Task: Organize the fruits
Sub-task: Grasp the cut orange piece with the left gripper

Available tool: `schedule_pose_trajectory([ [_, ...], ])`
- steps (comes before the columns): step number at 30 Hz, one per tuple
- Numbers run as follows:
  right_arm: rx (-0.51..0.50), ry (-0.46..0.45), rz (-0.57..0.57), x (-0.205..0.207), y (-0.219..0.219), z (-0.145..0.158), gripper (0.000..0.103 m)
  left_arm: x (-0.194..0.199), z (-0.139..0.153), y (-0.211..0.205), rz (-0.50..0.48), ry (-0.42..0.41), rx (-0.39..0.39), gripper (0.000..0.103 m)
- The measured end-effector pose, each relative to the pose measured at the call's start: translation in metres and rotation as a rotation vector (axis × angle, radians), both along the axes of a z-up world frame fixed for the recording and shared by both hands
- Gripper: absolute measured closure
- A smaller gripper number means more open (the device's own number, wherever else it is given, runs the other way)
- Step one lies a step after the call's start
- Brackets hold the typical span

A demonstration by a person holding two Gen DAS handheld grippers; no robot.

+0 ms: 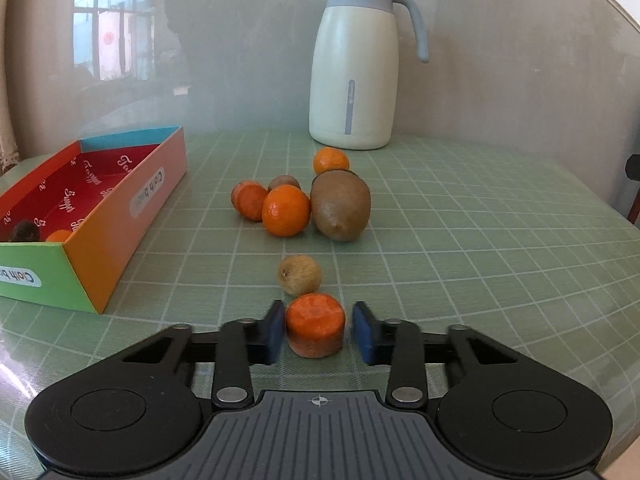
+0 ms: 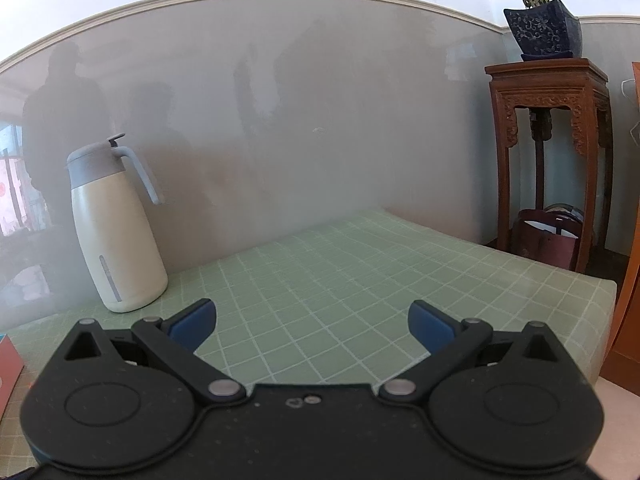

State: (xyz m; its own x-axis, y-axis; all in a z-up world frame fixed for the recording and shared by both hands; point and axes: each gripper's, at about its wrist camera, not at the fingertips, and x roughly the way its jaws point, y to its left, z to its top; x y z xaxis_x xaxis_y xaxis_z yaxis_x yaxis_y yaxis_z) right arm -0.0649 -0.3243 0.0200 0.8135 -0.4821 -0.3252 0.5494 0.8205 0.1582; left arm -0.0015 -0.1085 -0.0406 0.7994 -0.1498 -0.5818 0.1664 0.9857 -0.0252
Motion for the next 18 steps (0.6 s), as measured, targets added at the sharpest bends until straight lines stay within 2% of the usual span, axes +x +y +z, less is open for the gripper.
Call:
schedule_pose_trajectory([
  [11,0.009,-0.002,0.003,0.0,-0.001,0.0,0.0,-0.002,0.0,0.004,0.001,-0.007,0.005,0.072],
  [18,0.011,-0.005,0.017,0.003,0.004,0.001,0.0,-0.001,0.016,0.023,0.036,-0.037,-0.005,0.072],
])
